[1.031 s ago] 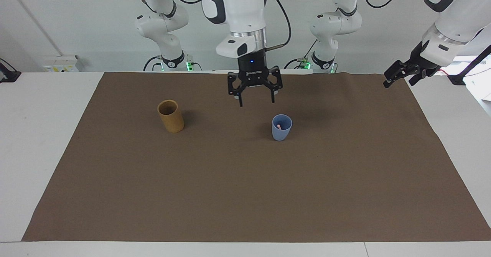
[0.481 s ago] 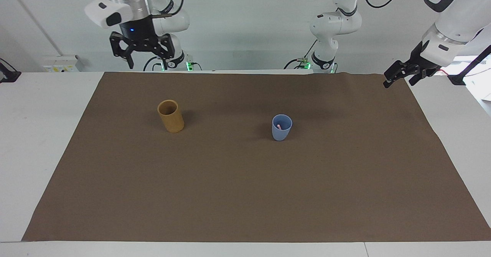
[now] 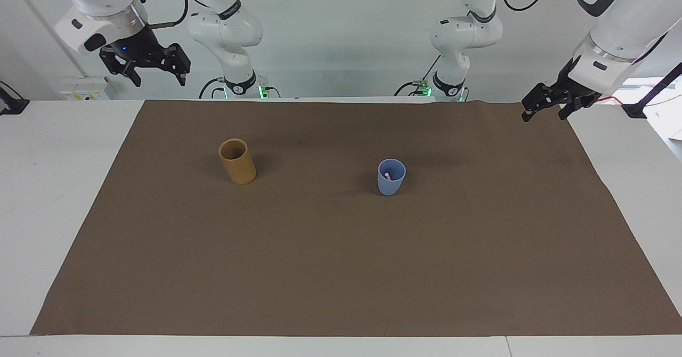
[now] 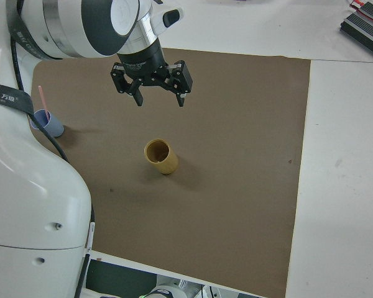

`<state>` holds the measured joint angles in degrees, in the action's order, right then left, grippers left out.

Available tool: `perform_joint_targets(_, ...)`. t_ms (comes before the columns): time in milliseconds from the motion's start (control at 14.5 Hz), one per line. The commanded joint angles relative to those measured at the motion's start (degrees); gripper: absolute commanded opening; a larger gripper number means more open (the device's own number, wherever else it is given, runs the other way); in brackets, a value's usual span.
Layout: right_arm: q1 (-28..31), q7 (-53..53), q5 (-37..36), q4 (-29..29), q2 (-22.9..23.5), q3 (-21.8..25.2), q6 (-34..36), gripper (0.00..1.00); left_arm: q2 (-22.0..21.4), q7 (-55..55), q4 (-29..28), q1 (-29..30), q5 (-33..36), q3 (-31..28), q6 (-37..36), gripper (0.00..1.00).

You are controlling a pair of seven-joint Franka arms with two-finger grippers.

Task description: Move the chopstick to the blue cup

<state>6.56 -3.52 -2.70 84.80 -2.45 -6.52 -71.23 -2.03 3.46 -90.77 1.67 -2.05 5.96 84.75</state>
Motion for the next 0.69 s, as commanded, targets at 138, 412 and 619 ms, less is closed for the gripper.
perform_joint_targets(138, -0.32, -1.05, 4.90, 5.55, -3.26, 3.71, -5.57, 1.00, -2.54, -0.21, 0.33, -0.27, 2.84, -0.16, -0.55, 1.00)
perform_joint_targets(412, -1.99, -1.40, 4.11, 5.72, -3.26, 6.15, -5.68, 1.00, -3.25, -0.39, 0.24, 0.17, 5.30, -0.42, -0.46, 1.00)
perform_joint_targets(619, -2.17, -1.14, 4.02, 6.60, -3.52, 7.40, -6.11, 1.00, -3.42, -0.03, -0.11, 0.44, 5.30, -0.60, -0.55, 1.00)
